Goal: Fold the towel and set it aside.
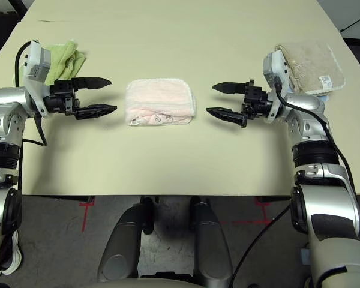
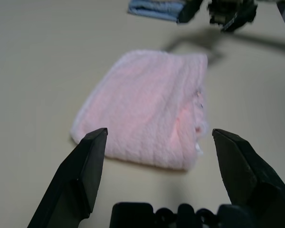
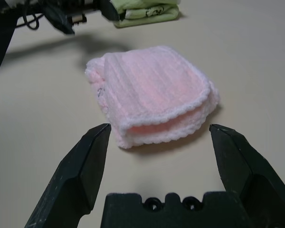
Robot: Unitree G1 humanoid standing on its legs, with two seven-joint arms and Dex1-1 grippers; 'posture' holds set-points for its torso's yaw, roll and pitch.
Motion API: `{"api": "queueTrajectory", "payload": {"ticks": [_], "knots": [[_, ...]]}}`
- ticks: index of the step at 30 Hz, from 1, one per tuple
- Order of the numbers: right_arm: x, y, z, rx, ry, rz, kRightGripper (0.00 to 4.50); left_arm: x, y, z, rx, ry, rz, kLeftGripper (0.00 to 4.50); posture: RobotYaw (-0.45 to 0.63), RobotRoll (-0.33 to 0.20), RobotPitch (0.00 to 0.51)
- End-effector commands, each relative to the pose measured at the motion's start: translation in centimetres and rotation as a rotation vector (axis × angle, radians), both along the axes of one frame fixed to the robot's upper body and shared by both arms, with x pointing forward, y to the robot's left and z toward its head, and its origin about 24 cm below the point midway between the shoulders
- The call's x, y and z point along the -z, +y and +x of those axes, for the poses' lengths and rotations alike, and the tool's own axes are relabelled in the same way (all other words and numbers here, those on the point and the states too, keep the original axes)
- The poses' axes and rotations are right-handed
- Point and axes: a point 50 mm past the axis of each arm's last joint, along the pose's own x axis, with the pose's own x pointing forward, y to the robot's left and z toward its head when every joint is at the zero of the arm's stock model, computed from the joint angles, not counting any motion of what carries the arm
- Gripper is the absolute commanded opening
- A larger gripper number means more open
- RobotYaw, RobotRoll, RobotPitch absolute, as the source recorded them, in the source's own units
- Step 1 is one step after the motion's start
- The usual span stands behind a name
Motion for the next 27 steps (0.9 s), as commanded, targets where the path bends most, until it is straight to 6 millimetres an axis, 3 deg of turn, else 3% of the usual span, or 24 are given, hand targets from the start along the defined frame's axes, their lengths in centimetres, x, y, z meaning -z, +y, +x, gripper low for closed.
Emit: {"api": "queueTrajectory", "payload": {"ticks": [1, 2, 5, 8, 12, 18, 27], "knots": [[-0.6, 0.2, -0.5, -0.003, -0.008, -0.003, 4.50, 0.4, 0.1, -0.1, 0.002, 0.050, 0.005, 4.47, -0.06, 0.000, 0.280], [-0.7, 0.3, -0.5, -0.004, -0.008, -0.005, 4.50, 0.4, 0.2, 0.2, -0.021, 0.095, -0.022, 4.47, -0.06, 0.000, 0.280], [-1.1, 0.8, -0.7, -0.011, -0.008, -0.012, 4.50, -0.2, 0.6, 2.9, -0.342, 0.453, -0.287, 4.47, -0.06, 0.000, 0.282], [-1.5, 1.1, -0.6, -0.012, -0.007, -0.012, 4.50, -0.9, -0.1, 3.0, -0.348, 0.631, -0.310, 4.47, -0.06, 0.000, 0.279], [-1.7, 1.3, -0.6, -0.010, -0.006, -0.010, 4.50, -1.3, -0.3, 2.9, -0.345, 0.684, -0.304, 4.47, -0.06, 0.000, 0.274], [-1.3, 1.2, -0.7, -0.008, -0.001, -0.008, 4.50, -0.3, 0.2, 2.1, -0.350, 0.761, -0.222, 4.47, -0.06, 0.000, 0.271], [0.4, -0.6, -0.9, 0.002, 0.016, -0.022, 4.50, 0.2, 0.4, 1.7, -0.383, 0.984, -0.288, 4.47, -0.07, 0.000, 0.270]]}}
